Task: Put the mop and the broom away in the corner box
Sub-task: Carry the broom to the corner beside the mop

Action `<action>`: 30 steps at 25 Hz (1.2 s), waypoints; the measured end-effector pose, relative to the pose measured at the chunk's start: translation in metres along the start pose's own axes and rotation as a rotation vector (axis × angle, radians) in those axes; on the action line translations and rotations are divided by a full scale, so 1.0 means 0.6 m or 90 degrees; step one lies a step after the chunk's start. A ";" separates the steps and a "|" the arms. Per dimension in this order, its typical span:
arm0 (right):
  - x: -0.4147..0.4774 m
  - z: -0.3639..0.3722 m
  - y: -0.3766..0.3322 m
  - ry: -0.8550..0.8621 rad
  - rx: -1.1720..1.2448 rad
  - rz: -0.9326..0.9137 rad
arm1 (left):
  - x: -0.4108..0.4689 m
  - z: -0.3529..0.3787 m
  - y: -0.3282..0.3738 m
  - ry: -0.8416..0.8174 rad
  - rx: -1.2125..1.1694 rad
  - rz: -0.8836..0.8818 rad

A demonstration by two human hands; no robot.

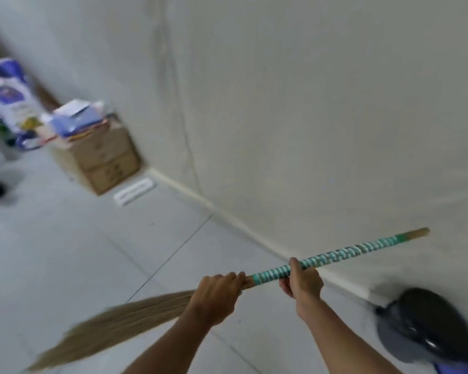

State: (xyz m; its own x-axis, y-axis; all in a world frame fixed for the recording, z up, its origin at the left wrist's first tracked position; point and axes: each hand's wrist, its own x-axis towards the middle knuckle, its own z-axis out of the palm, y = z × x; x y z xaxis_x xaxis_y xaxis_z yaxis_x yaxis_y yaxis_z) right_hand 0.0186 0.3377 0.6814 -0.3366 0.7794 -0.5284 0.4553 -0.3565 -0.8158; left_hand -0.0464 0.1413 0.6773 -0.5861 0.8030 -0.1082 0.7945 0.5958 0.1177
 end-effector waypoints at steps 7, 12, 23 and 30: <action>-0.012 -0.731 -0.111 0.257 0.229 -0.006 | 0.152 -0.216 0.647 0.065 0.087 0.364; 0.001 -1.136 0.005 0.425 0.267 0.020 | 0.166 -0.190 1.062 0.067 0.106 0.579; 0.227 -1.580 0.279 0.691 0.389 0.202 | 0.297 0.194 1.640 -0.198 0.048 0.746; 0.572 -1.617 0.555 0.568 0.330 0.313 | 0.450 0.551 1.732 -0.322 0.108 0.599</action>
State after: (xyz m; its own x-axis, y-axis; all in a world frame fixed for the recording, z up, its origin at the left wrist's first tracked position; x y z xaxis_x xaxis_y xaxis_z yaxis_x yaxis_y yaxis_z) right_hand 0.8543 0.9865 0.4560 0.5836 0.5108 -0.6313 -0.0882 -0.7329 -0.6746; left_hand 0.6736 0.9715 0.4443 0.3738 0.8142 -0.4443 0.9257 -0.2979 0.2329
